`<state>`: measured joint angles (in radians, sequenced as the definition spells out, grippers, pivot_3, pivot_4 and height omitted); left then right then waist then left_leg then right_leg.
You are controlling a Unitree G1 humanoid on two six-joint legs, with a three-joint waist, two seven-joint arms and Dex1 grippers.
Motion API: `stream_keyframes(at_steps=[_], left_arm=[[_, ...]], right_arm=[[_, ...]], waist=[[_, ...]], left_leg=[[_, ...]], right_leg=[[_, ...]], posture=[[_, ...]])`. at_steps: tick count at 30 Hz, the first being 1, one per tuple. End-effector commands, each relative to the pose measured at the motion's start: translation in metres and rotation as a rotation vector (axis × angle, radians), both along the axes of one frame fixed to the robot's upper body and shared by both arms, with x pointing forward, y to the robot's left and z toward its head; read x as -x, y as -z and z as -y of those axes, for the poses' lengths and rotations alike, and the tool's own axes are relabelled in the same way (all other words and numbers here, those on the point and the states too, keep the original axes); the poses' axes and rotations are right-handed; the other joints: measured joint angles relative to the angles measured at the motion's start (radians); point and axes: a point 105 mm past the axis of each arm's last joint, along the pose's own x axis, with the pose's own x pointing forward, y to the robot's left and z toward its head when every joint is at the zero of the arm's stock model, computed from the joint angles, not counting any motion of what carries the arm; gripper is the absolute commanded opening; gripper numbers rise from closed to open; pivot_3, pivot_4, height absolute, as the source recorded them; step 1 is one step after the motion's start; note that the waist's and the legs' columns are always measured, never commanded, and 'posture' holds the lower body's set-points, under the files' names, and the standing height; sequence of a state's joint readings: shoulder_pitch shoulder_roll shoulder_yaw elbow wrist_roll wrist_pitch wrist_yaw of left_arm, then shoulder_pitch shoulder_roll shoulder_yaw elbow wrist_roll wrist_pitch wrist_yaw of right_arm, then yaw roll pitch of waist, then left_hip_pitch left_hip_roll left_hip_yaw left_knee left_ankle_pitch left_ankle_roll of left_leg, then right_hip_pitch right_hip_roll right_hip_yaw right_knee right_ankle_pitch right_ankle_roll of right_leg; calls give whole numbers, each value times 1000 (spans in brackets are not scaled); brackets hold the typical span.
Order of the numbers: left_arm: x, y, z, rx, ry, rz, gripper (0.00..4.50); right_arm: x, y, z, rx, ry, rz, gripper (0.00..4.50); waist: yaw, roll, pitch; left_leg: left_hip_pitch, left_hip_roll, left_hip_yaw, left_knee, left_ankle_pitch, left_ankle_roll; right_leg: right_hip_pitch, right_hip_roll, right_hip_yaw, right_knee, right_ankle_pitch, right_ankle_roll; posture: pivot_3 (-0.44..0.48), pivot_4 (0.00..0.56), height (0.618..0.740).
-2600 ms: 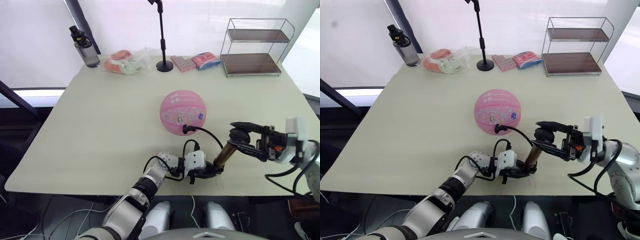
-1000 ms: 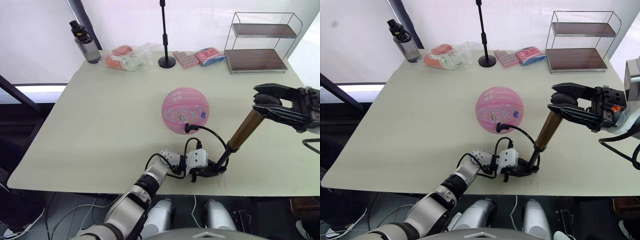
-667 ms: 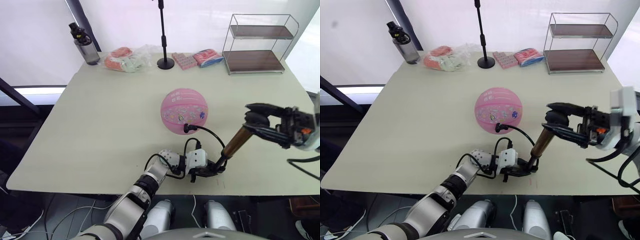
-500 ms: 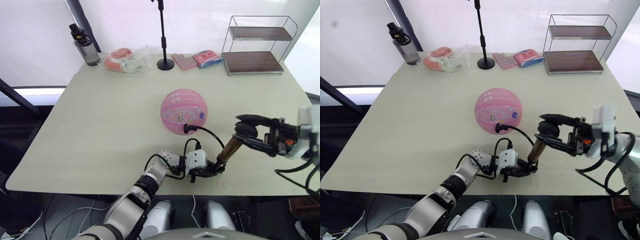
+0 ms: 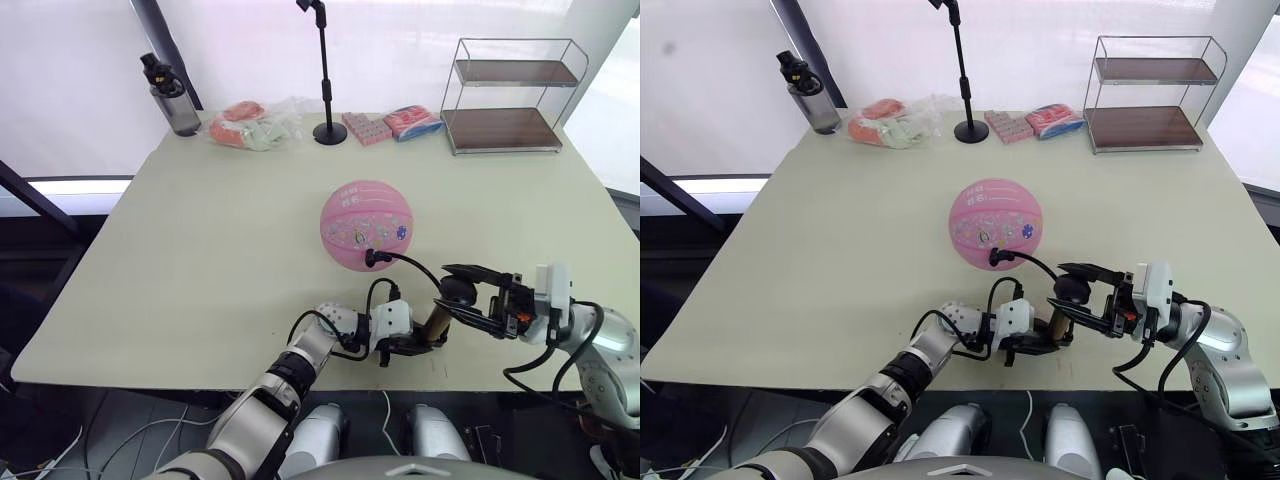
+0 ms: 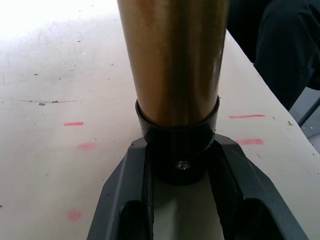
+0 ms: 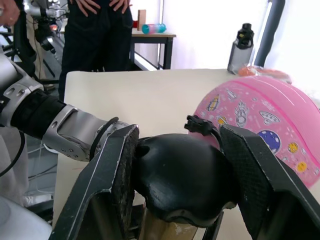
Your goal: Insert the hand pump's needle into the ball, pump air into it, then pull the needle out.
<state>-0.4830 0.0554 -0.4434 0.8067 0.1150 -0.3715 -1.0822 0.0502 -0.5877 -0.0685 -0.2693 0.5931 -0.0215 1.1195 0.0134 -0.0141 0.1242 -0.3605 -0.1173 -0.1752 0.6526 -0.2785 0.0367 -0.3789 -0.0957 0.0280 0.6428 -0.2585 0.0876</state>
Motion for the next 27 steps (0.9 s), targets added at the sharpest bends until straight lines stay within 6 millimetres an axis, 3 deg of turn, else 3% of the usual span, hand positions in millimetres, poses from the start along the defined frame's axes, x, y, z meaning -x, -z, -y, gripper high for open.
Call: stream_keyframes(at_steps=[1,11,15,22,27], left_arm=[[17,26,-7,-84,23,-79,1088],[17,25,-6,-82,32,-78,1088],[18,25,-5,-84,39,-75,1088],[18,24,-4,-85,45,-73,1088],[18,24,-4,-81,45,-74,1088]], right_arm=[[-1,-8,10,18,-5,-21,2103],[6,-93,25,-47,-97,48,2103],[8,-117,29,-48,-101,80,2103],[12,-157,33,-79,-113,127,2103],[11,-164,35,-60,-108,127,2103]], waist=[[0,1,0],[5,6,7],[7,5,9],[7,6,11],[9,6,12]], left_leg=[[0,0,0,0,0,0],[-4,-1,0,0,0,0],[-5,-1,-1,0,0,1],[-6,-1,0,0,0,1],[-9,-1,0,1,0,1]], right_leg=[[0,0,0,0,0,0],[-1,-2,0,-2,0,0],[-1,-3,-1,-2,0,0],[-2,-4,-1,-2,0,0],[-5,-5,-2,-2,0,0]], posture=[[0,150,736],[0,150,736],[0,150,736],[0,150,736],[0,150,736]])
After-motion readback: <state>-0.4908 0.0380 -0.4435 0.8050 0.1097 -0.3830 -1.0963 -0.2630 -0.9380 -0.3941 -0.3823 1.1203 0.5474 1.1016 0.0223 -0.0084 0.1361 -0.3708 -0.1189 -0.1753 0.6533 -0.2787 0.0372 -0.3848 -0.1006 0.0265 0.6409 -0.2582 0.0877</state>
